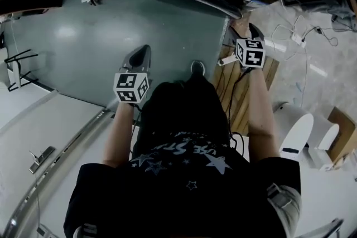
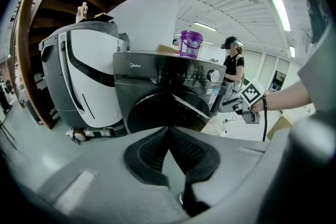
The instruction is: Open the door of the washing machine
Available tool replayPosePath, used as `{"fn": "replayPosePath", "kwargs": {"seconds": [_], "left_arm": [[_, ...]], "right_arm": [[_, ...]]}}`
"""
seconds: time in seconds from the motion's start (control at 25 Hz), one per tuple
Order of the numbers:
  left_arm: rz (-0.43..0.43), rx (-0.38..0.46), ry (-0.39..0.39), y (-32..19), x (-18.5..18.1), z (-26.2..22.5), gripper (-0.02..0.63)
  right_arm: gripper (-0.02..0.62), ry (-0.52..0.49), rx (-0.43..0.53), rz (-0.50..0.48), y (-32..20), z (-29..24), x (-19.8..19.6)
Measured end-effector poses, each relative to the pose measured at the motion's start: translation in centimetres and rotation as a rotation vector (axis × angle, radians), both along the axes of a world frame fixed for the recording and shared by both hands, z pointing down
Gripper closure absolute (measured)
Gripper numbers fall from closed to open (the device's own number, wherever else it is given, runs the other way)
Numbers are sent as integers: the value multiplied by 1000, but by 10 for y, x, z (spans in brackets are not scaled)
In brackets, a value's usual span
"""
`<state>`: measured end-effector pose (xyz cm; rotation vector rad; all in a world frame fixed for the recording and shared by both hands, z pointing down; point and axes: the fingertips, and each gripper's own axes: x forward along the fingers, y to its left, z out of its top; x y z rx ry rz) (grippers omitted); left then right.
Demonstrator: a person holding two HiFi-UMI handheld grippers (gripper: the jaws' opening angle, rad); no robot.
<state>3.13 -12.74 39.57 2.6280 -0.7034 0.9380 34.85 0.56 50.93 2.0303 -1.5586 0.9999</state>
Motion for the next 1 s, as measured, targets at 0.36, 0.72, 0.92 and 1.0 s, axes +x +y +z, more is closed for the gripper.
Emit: {"fn": "replayPosePath", "kwargs": {"seconds": [0.36,0.72,0.92,1.0], "left_arm": [[154,30,-7,-46,45,8,594],[384,-48,2,-84,79,49,594],[529,-71,-13,-97,82,62,594],[565,-79,-11,-106,82,68,594]], "right_arm": [[241,69,-60,-49,-42,24,14],[241,164,-172,-15,-62,53,17],[241,184,-189,59,-69,57,15],[241,207,-209,78,-74,59,17]]}}
